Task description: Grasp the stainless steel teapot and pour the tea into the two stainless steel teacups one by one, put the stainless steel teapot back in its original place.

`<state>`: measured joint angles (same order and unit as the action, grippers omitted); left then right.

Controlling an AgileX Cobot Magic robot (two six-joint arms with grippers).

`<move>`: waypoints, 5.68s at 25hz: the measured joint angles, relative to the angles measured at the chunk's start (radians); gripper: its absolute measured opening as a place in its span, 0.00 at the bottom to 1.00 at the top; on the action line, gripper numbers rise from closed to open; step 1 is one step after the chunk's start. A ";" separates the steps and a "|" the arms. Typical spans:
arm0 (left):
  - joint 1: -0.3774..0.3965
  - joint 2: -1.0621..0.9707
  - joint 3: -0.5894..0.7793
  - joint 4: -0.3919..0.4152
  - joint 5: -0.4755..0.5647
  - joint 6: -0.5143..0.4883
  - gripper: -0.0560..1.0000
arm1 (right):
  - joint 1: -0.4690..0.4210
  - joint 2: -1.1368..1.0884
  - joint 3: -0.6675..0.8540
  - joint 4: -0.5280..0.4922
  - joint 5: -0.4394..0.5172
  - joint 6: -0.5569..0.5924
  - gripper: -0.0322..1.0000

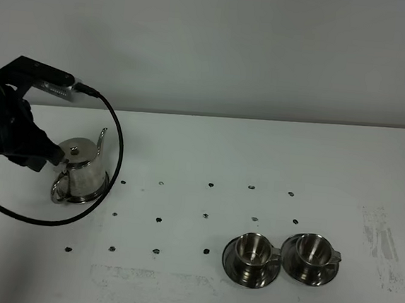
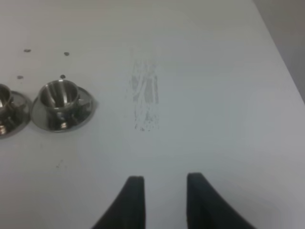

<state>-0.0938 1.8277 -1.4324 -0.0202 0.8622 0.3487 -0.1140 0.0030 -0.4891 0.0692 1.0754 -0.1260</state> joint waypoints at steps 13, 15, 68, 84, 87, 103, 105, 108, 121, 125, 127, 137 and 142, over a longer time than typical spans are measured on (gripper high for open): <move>0.000 0.157 -0.159 -0.039 0.106 0.018 0.52 | -0.001 0.000 0.000 0.000 0.000 0.000 0.26; 0.000 0.157 -0.159 -0.035 0.106 0.012 0.53 | -0.001 0.000 0.000 0.000 0.000 0.000 0.26; -0.014 0.368 -0.312 0.020 0.152 -0.099 0.30 | -0.001 0.000 0.000 0.001 0.000 0.000 0.26; -0.036 0.252 -0.312 0.036 0.121 -0.004 0.30 | -0.001 0.000 0.000 0.001 0.000 0.000 0.26; -0.055 0.223 -0.312 0.032 0.094 0.072 0.30 | -0.001 0.000 0.000 0.001 0.000 0.000 0.26; -0.244 0.316 -0.553 -0.107 0.161 0.458 0.30 | -0.001 0.000 0.000 0.001 0.000 0.000 0.26; -0.272 0.351 -0.602 -0.123 0.191 0.500 0.30 | -0.001 0.000 0.000 0.001 0.000 0.000 0.26; -0.306 0.372 -0.628 -0.136 0.209 0.590 0.30 | -0.001 0.000 0.000 0.001 0.000 0.000 0.26; -0.424 0.377 -0.633 -0.054 0.238 0.988 0.30 | -0.001 0.000 0.000 0.001 0.000 0.000 0.26; -0.466 0.377 -0.633 -0.030 0.165 0.994 0.30 | -0.001 0.000 0.000 0.001 0.000 0.000 0.26; -0.475 0.378 -0.633 -0.030 0.137 0.995 0.30 | -0.001 0.000 0.000 0.001 0.000 0.000 0.26; -0.484 0.516 -0.810 -0.043 0.118 1.006 0.30 | -0.001 0.000 0.000 0.001 0.000 0.000 0.26; -0.512 0.543 -0.863 -0.033 0.141 1.075 0.30 | -0.001 0.000 0.000 0.001 0.000 0.000 0.26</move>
<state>-0.6062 2.3708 -2.2953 -0.0528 1.0033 1.4240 -0.1150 0.0030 -0.4891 0.0700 1.0754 -0.1260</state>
